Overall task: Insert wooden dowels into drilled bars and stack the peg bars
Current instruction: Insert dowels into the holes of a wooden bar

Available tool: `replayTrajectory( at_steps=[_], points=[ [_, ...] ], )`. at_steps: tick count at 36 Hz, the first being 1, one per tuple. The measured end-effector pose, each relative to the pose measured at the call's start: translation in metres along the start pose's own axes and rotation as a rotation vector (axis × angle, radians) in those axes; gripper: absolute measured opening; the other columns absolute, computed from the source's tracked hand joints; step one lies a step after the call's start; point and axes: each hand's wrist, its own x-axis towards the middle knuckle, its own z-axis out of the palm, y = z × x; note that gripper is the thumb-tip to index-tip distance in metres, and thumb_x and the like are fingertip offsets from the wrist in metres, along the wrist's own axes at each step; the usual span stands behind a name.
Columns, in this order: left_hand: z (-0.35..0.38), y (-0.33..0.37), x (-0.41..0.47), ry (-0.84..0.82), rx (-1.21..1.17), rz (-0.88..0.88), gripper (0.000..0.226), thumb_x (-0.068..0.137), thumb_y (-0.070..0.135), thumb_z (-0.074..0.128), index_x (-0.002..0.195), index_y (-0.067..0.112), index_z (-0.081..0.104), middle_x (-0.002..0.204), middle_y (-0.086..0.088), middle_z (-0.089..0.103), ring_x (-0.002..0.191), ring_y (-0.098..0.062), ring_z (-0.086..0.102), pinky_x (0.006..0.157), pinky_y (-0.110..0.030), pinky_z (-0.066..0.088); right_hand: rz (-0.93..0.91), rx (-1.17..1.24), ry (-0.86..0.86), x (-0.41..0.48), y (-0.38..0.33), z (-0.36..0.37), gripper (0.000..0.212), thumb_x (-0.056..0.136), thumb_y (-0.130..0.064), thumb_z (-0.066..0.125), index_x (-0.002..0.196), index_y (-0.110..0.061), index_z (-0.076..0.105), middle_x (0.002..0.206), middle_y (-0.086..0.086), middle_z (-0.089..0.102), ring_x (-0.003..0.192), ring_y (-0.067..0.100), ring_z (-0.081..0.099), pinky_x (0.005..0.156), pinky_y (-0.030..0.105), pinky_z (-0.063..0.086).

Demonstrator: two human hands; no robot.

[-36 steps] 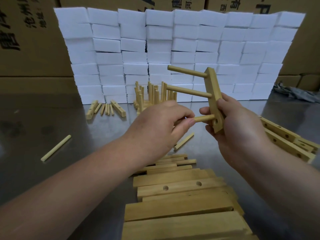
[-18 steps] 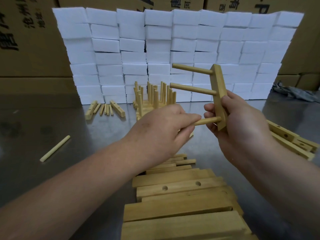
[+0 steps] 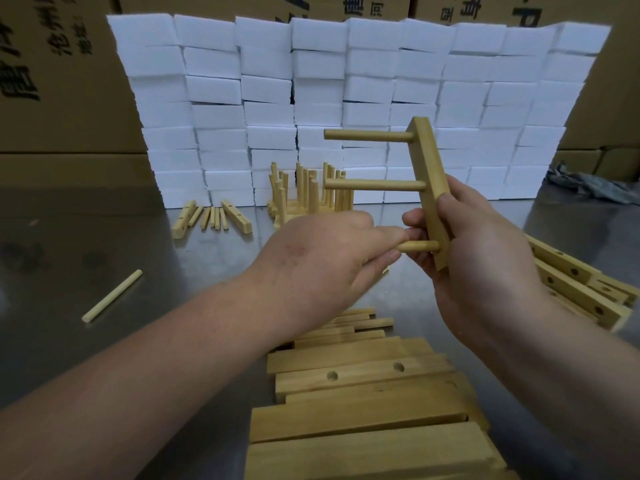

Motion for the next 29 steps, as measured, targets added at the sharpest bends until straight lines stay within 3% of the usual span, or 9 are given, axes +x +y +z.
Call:
replayTrajectory(
  at_steps=[5, 9, 12, 15, 19, 23, 26, 29],
  points=[
    [0.003, 0.001, 0.000, 0.016, -0.036, -0.053, 0.031, 0.091, 0.025, 0.045, 0.113, 0.019, 0.067, 0.067, 0.004, 0.050, 0.061, -0.015, 0.048, 0.049, -0.030, 0.040, -0.047, -0.066, 0.009, -0.003, 0.003, 0.000, 0.033, 0.098, -0.018, 0.037, 0.125, -0.027, 0.055, 0.061, -0.008, 0.058, 0.058, 0.007, 0.054, 0.056, 0.019, 0.045],
    [0.006, 0.003, -0.002, -0.031, -0.212, -0.183, 0.034, 0.088, 0.030, 0.043, 0.112, 0.028, 0.067, 0.072, 0.007, 0.058, 0.071, -0.015, 0.055, 0.062, -0.039, 0.048, -0.065, -0.091, 0.007, -0.005, 0.005, 0.000, 0.031, 0.099, -0.019, 0.036, 0.120, -0.031, 0.056, 0.060, -0.009, 0.057, 0.059, 0.007, 0.055, 0.059, 0.021, 0.044],
    [0.007, 0.005, -0.002, -0.034, -0.411, -0.317, 0.024, 0.088, 0.036, 0.045, 0.102, 0.039, 0.064, 0.078, -0.003, 0.067, 0.076, -0.019, 0.060, 0.070, -0.046, 0.050, -0.093, -0.089, -0.004, -0.006, 0.003, -0.001, 0.028, 0.100, -0.021, 0.037, 0.113, -0.037, 0.055, 0.061, -0.010, 0.057, 0.062, 0.007, 0.055, 0.058, 0.020, 0.042],
    [0.006, 0.005, -0.001, -0.054, -0.447, -0.371, 0.021, 0.092, 0.037, 0.046, 0.094, 0.038, 0.067, 0.069, 0.003, 0.065, 0.065, -0.012, 0.058, 0.064, -0.039, 0.051, -0.060, -0.040, -0.014, -0.005, 0.001, -0.001, 0.027, 0.099, -0.020, 0.037, 0.112, -0.035, 0.056, 0.061, -0.007, 0.057, 0.062, 0.008, 0.055, 0.056, 0.020, 0.045],
    [0.000, 0.004, 0.004, -0.149, -0.367, -0.423, 0.023, 0.089, 0.040, 0.045, 0.091, 0.034, 0.068, 0.067, 0.010, 0.060, 0.059, -0.006, 0.052, 0.051, -0.023, 0.041, 0.028, 0.003, -0.039, 0.000, 0.001, -0.001, 0.025, 0.099, -0.018, 0.038, 0.107, -0.031, 0.058, 0.062, -0.002, 0.057, 0.060, 0.011, 0.055, 0.053, 0.018, 0.048],
    [-0.010, 0.002, 0.008, -0.198, -0.228, -0.431, 0.030, 0.085, 0.052, 0.039, 0.085, 0.037, 0.065, 0.066, 0.007, 0.062, 0.057, -0.005, 0.053, 0.051, -0.023, 0.039, 0.070, -0.027, -0.007, 0.003, 0.005, -0.001, 0.025, 0.099, -0.019, 0.038, 0.113, -0.029, 0.056, 0.060, -0.005, 0.061, 0.060, 0.009, 0.059, 0.060, 0.020, 0.045],
    [-0.021, -0.004, 0.007, -0.057, -0.286, -0.489, 0.050, 0.079, 0.062, 0.030, 0.078, 0.026, 0.065, 0.070, 0.006, 0.064, 0.060, -0.005, 0.057, 0.058, -0.025, 0.046, 0.106, 0.006, 0.057, 0.006, 0.003, -0.003, 0.022, 0.098, -0.018, 0.039, 0.103, -0.030, 0.057, 0.056, -0.006, 0.063, 0.056, 0.007, 0.059, 0.061, 0.022, 0.045],
    [-0.024, -0.016, 0.010, 0.163, -0.482, -0.611, 0.040, 0.092, 0.046, 0.040, 0.072, 0.024, 0.066, 0.066, 0.011, 0.065, 0.055, -0.007, 0.058, 0.059, -0.023, 0.045, 0.167, 0.072, 0.116, 0.011, -0.005, -0.004, 0.019, 0.097, -0.019, 0.041, 0.101, -0.025, 0.058, 0.054, -0.004, 0.066, 0.050, 0.007, 0.059, 0.057, 0.023, 0.047]
  ],
)
